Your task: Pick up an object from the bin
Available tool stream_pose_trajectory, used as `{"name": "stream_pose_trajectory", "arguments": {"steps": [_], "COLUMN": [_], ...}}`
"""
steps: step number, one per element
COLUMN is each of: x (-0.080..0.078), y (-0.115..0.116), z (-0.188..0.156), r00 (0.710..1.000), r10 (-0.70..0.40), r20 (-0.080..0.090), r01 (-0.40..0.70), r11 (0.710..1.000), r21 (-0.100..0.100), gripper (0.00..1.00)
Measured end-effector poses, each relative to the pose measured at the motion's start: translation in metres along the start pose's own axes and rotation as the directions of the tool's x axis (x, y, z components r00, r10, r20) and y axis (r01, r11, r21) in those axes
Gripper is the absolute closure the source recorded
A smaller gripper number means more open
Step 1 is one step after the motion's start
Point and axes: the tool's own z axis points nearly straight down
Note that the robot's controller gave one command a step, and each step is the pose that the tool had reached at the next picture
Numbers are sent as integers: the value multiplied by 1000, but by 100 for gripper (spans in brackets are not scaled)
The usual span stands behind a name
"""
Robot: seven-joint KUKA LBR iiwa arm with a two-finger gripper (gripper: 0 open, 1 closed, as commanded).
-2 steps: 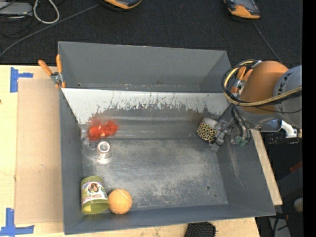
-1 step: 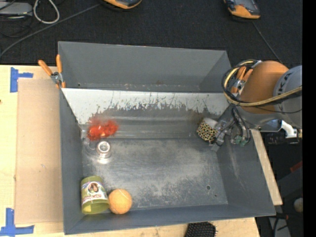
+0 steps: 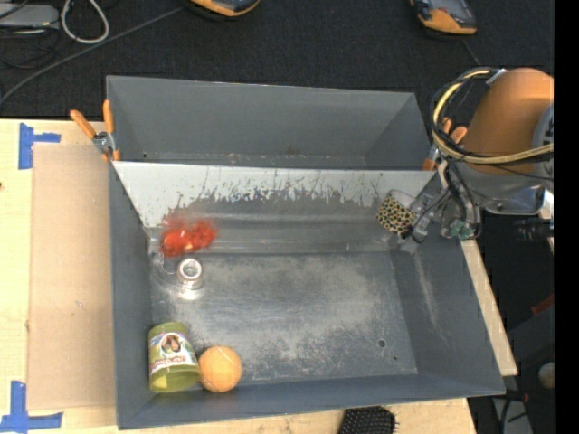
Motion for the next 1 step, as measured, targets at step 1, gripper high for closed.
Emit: {"name": "stream_pose_trajectory", "arguments": {"steps": [1], "x": [4], "y": [-1], "z": [-70], "r00": [1000], "r10": [-29], "r20": [1], "r01": [29], "r11": [1000], "r21": [0], "gripper": [100]}}
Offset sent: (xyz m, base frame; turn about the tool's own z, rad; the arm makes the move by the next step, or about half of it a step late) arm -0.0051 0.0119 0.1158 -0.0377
